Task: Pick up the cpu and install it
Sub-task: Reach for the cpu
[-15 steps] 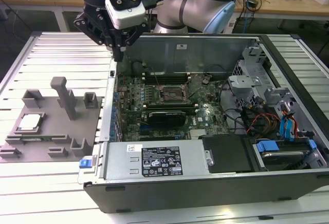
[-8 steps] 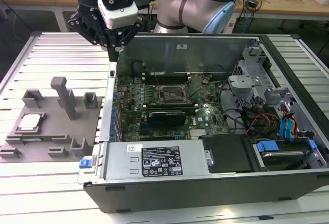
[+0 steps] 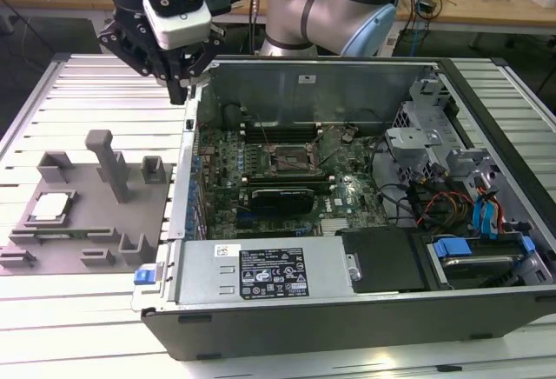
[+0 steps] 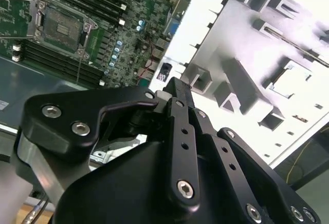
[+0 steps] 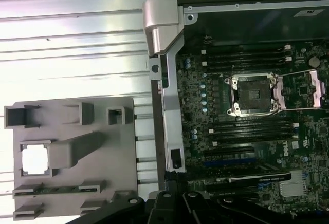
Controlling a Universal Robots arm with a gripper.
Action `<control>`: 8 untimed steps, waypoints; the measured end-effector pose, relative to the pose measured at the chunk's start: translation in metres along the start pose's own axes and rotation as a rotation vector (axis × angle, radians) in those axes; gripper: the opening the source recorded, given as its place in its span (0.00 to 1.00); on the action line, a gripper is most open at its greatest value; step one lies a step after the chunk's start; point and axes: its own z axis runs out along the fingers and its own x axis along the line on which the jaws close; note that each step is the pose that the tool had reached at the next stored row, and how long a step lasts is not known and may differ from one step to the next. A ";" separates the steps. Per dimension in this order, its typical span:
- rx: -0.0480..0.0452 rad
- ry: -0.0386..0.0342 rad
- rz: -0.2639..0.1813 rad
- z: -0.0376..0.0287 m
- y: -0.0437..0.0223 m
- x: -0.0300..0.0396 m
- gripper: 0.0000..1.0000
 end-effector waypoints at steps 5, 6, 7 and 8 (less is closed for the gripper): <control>-0.0001 0.0000 0.000 -0.0003 -0.0009 0.0121 0.11; -0.0001 -0.0001 0.000 -0.0003 -0.0011 0.0140 0.11; -0.0001 0.0000 0.000 -0.0004 -0.0012 0.0158 0.11; -0.0001 0.0000 0.000 -0.0004 -0.0013 0.0178 0.11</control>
